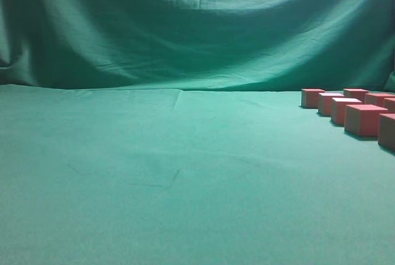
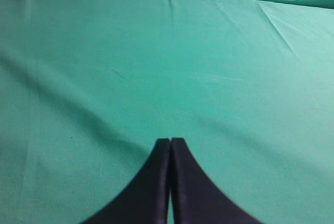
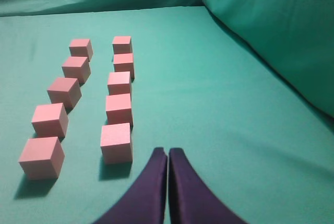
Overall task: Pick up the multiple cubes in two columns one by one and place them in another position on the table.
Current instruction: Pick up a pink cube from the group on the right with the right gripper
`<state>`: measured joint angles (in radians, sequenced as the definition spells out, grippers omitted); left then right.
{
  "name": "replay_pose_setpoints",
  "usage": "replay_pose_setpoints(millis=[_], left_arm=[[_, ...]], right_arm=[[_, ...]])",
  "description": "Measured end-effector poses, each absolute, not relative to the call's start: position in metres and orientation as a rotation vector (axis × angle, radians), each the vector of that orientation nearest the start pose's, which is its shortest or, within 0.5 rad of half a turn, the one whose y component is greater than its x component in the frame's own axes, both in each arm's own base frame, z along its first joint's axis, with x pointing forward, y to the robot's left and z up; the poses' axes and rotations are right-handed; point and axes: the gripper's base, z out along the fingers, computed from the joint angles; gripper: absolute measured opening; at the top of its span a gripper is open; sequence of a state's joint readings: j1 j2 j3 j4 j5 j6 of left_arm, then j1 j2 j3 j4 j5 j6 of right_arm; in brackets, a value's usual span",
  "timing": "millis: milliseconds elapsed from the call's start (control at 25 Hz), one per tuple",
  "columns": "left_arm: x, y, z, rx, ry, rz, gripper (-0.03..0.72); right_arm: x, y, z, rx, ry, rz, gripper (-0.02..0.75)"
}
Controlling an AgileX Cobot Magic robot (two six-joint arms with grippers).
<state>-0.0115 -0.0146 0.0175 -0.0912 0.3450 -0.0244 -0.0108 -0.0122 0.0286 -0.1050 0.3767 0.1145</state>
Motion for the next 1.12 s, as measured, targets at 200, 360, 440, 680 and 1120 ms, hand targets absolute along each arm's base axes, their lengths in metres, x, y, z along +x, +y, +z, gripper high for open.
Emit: replay_pose_setpoints(millis=[200,360,440,680,1120], left_arm=[[0.0529,-0.0034,0.1771,-0.069,1.830,-0.114,0.000],[0.0529,-0.0034,0.1771,-0.069,1.830,-0.114,0.000],[0.0529,-0.0034,0.1771,-0.069,1.830,-0.114,0.000],[0.0529,-0.0034,0.1771,-0.069,1.830,-0.114,0.000],[0.0529,-0.0034,0.1771,-0.069,1.830,-0.114,0.000]], right_arm=[[0.0524,-0.0041,0.1705,0.052,1.874,-0.032,0.000],[0.0524,-0.0041,0.1705,0.052,1.874,-0.032,0.000],[0.0524,-0.0041,0.1705,0.052,1.874,-0.032,0.000],[0.0524,-0.0041,0.1705,0.052,1.874,-0.032,0.000],[0.0531,-0.0041,0.1722,0.047,1.849,-0.036,0.000]])
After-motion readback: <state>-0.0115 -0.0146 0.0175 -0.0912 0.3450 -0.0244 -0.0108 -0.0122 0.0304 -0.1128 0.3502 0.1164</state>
